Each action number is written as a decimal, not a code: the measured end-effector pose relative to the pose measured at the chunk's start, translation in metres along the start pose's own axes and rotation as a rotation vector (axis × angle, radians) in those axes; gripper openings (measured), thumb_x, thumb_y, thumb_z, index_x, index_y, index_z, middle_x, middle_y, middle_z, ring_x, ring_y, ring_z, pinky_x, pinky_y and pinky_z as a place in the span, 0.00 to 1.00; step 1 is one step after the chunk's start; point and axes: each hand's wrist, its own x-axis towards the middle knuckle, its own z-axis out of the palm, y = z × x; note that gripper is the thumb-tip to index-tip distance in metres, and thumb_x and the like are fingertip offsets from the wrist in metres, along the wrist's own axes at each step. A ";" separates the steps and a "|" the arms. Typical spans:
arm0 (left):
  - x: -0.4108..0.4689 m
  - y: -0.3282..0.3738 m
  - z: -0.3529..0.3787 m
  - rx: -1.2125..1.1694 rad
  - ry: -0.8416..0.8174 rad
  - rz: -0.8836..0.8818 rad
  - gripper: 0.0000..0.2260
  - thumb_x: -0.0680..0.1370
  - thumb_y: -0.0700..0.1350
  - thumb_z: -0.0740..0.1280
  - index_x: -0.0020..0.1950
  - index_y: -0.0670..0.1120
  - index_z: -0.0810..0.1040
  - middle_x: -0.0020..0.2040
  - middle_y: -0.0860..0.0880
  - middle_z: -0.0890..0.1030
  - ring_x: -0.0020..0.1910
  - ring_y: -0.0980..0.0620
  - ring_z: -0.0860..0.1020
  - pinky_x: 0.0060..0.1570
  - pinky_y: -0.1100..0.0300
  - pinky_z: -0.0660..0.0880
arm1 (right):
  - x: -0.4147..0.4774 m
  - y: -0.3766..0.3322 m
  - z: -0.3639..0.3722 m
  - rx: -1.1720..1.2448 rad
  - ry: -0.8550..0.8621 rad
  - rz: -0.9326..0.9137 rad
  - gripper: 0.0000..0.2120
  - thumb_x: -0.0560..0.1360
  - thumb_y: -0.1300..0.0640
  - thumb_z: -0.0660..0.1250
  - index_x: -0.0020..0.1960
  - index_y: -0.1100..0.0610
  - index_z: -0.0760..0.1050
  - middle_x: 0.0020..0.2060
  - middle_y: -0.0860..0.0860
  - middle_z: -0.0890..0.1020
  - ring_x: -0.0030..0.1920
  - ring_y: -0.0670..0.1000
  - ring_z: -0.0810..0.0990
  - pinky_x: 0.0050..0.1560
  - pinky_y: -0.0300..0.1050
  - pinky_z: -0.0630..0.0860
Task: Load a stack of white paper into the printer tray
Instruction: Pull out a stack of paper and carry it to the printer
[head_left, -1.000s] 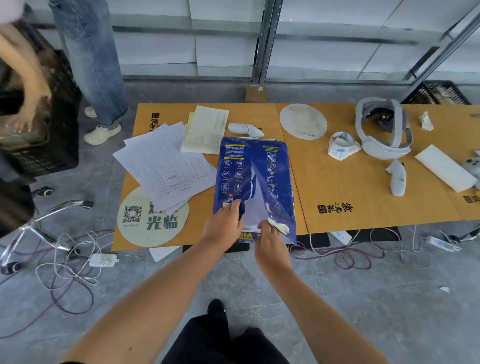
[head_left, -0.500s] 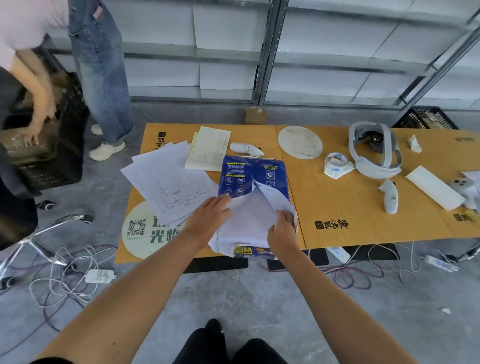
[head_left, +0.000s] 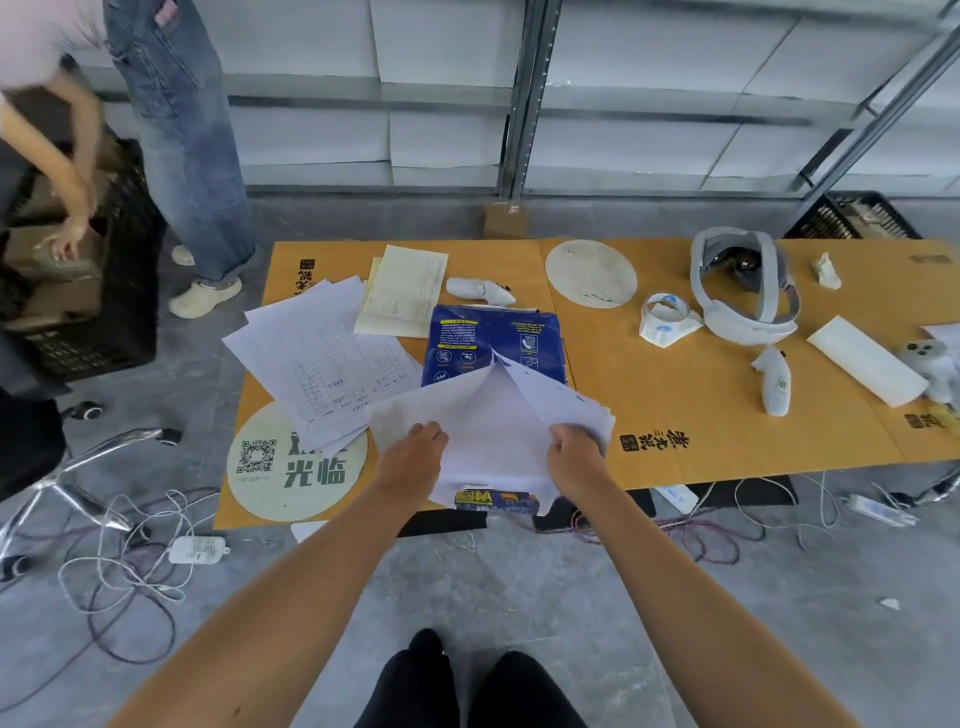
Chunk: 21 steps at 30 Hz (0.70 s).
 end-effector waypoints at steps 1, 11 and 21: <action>0.001 -0.003 0.002 0.001 -0.038 -0.021 0.14 0.78 0.36 0.61 0.63 0.42 0.75 0.64 0.46 0.73 0.60 0.46 0.71 0.58 0.54 0.74 | 0.001 0.002 -0.003 -0.026 -0.002 0.004 0.15 0.80 0.63 0.54 0.60 0.62 0.75 0.54 0.58 0.77 0.57 0.58 0.76 0.46 0.41 0.68; 0.001 -0.006 0.011 0.089 0.006 0.048 0.19 0.75 0.47 0.69 0.64 0.42 0.72 0.63 0.46 0.70 0.62 0.47 0.69 0.59 0.55 0.72 | 0.000 0.028 -0.004 -0.329 -0.081 -0.232 0.09 0.77 0.61 0.65 0.57 0.60 0.76 0.52 0.54 0.75 0.57 0.56 0.76 0.53 0.48 0.75; 0.011 -0.013 0.016 0.044 0.015 0.140 0.21 0.73 0.45 0.72 0.63 0.42 0.74 0.59 0.47 0.74 0.57 0.47 0.75 0.44 0.51 0.80 | 0.004 0.026 -0.005 -0.463 -0.072 -0.420 0.18 0.72 0.58 0.72 0.60 0.58 0.74 0.58 0.52 0.70 0.61 0.54 0.72 0.51 0.52 0.77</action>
